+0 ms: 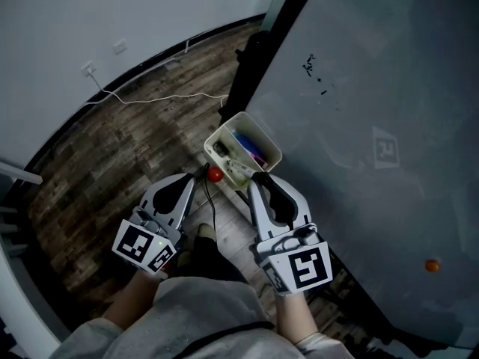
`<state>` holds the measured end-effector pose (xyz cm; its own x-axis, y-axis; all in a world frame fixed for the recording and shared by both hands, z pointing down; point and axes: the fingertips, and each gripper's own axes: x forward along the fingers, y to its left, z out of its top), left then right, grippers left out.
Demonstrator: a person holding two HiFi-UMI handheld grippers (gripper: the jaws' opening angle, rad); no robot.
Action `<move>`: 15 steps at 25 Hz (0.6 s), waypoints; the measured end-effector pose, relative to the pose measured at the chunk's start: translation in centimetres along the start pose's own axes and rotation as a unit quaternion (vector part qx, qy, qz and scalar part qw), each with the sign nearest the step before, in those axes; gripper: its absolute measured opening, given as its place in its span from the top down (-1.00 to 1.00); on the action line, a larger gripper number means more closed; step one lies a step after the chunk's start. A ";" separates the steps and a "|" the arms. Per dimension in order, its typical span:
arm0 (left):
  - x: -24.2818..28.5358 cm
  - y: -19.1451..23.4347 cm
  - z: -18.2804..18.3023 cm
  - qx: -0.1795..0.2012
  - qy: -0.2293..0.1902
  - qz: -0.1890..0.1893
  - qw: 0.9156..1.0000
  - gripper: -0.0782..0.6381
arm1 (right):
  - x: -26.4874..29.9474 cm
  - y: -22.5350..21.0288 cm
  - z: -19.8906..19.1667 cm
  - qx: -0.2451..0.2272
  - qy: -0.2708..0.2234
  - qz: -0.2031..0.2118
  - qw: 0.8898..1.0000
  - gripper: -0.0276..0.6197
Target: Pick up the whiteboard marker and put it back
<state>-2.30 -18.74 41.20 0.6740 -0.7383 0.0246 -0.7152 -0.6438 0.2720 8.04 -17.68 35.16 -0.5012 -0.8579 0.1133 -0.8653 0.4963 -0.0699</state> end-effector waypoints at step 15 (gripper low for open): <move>0.3 0.8 -1.0 -0.006 0.008 0.012 1.000 0.74 | 1.3 0.8 -1.1 -0.010 -0.001 0.020 1.000 0.68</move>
<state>-2.49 -19.22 42.41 0.6596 -0.7501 0.0471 -0.7290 -0.6233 0.2830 6.73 -18.22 36.38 -0.5360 -0.8372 0.1087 -0.8441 0.5333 -0.0555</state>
